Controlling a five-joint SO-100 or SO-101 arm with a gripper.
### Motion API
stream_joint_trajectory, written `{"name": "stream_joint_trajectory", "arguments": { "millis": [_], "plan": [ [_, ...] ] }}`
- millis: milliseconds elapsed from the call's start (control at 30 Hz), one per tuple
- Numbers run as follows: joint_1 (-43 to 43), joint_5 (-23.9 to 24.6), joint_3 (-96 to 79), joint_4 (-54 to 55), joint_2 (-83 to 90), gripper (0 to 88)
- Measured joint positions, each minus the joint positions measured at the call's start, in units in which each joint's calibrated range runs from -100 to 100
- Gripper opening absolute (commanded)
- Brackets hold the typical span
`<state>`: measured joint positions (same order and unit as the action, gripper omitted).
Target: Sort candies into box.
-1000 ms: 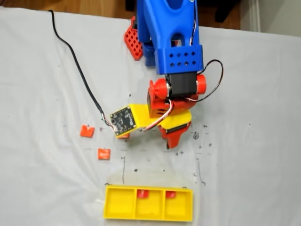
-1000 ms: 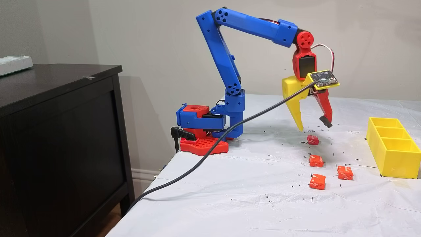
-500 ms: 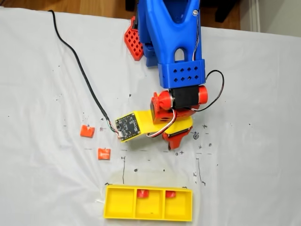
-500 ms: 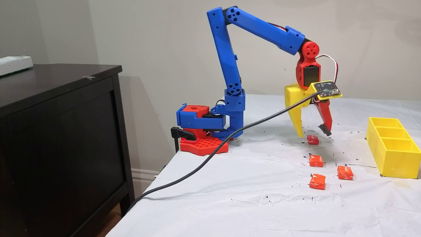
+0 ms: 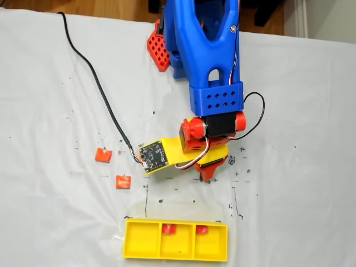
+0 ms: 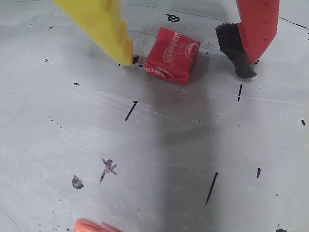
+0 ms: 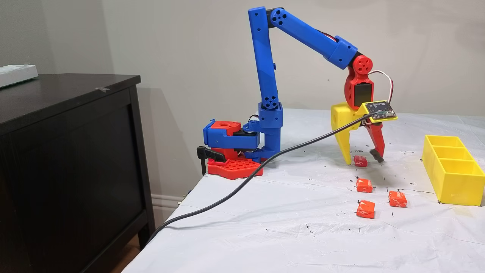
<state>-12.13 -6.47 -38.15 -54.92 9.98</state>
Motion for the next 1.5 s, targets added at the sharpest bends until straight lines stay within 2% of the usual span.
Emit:
{"name": "stream_joint_trajectory", "arguments": {
  "millis": [200,267,333,800,967,1200,1500],
  "plan": [
    [0.0,0.3,0.3,1.0,-1.5,25.2],
    [0.0,0.3,0.6,1.2,-2.5,16.2],
    [0.0,0.3,0.9,1.2,-2.9,0.2],
    [0.0,0.2,1.0,1.0,-1.0,0.2],
    [0.5,0.2,1.3,-2.1,2.8,0.2],
    [6.2,0.0,10.4,-7.6,9.2,0.2],
    [13.9,0.1,27.1,-11.2,7.1,0.2]
  ]
}}
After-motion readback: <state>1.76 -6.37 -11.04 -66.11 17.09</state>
